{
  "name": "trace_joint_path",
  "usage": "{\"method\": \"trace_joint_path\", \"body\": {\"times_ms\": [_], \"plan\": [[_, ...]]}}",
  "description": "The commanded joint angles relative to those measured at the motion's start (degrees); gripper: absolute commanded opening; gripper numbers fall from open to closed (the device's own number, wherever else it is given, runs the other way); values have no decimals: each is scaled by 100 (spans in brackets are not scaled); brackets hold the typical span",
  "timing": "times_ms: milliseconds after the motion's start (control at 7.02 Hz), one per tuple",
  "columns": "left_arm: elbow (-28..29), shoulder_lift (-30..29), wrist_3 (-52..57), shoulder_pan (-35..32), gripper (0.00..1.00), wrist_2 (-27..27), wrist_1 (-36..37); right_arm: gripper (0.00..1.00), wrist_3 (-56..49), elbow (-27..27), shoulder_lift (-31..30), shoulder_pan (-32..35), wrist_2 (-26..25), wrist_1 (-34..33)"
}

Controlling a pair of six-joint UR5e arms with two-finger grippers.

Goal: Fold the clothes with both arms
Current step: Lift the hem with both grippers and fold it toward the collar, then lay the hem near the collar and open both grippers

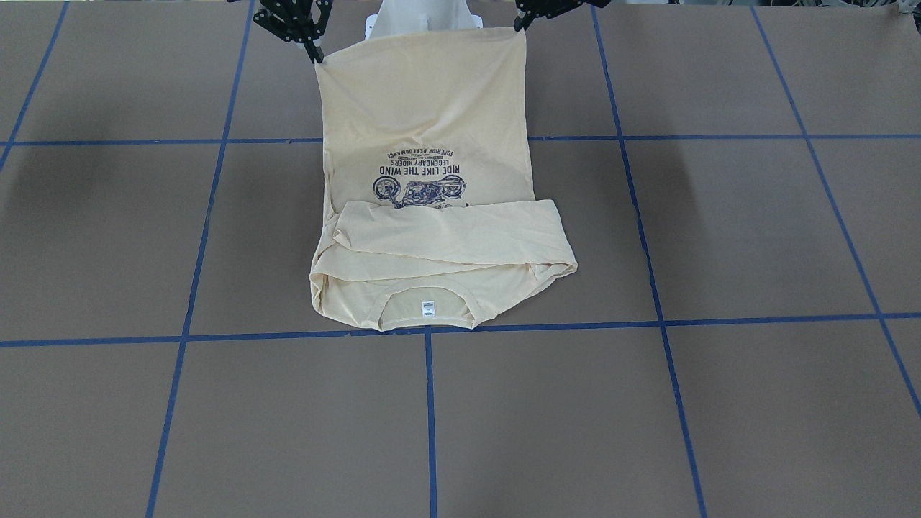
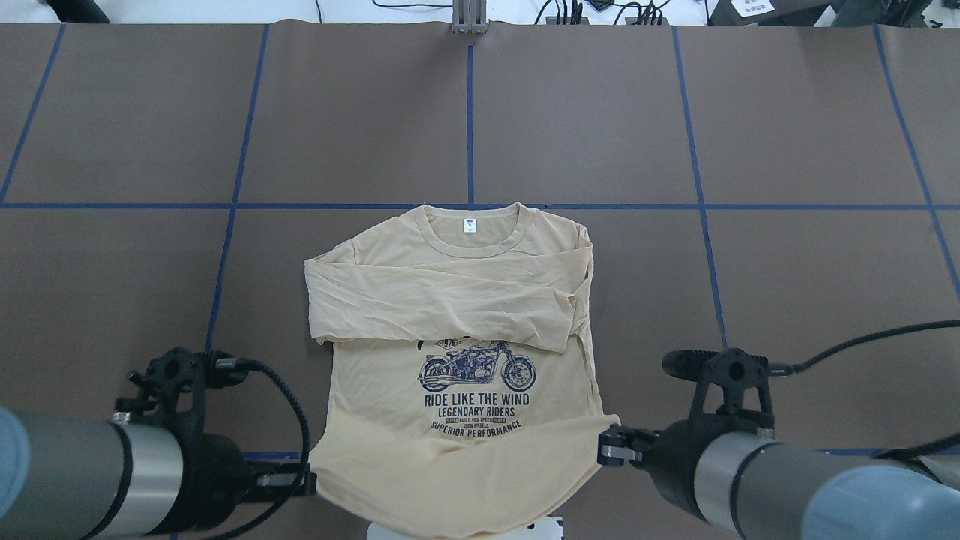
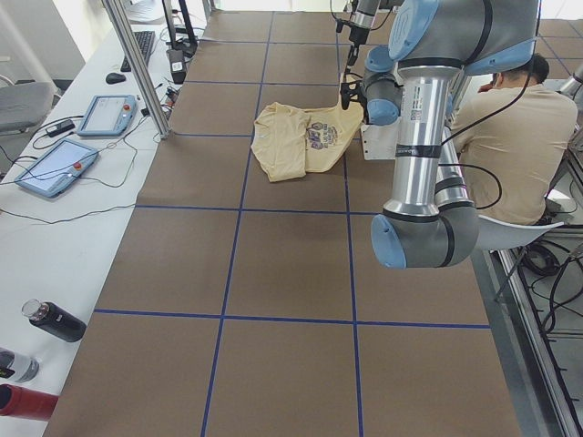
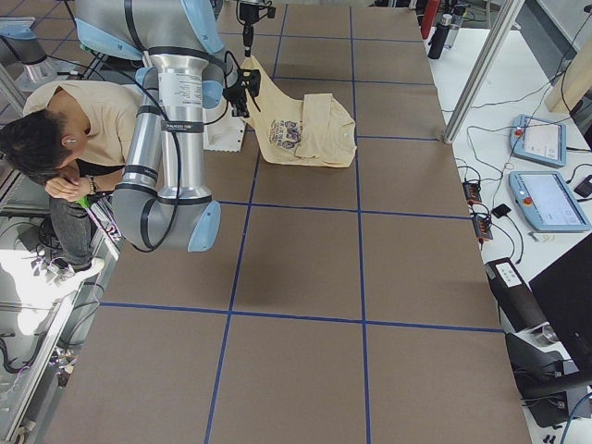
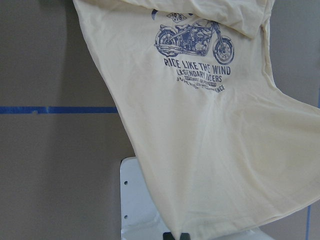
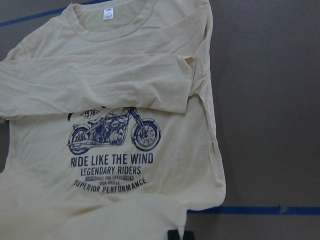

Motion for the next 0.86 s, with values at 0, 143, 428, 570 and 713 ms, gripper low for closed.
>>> {"method": "trace_joint_path", "body": {"times_ms": [0, 143, 428, 570, 713], "plan": [[1415, -896, 538, -852, 0, 21, -2, 0, -363, -1057, 797, 908, -9, 56], [1613, -970, 646, -1108, 0, 82, -2, 0, -383, -1155, 825, 1155, -17, 65], [1650, -1006, 856, -1635, 0, 100, -2, 0, -400, -1742, 1367, 1586, -9, 65], [1798, -1058, 1040, -1864, 0, 100, -2, 0, -400, -2110, 1614, 1728, -17, 65], [2078, -1198, 1199, -2014, 0, 118, -19, 0, -435, -2366, 1634, 1816, -17, 65]]}}
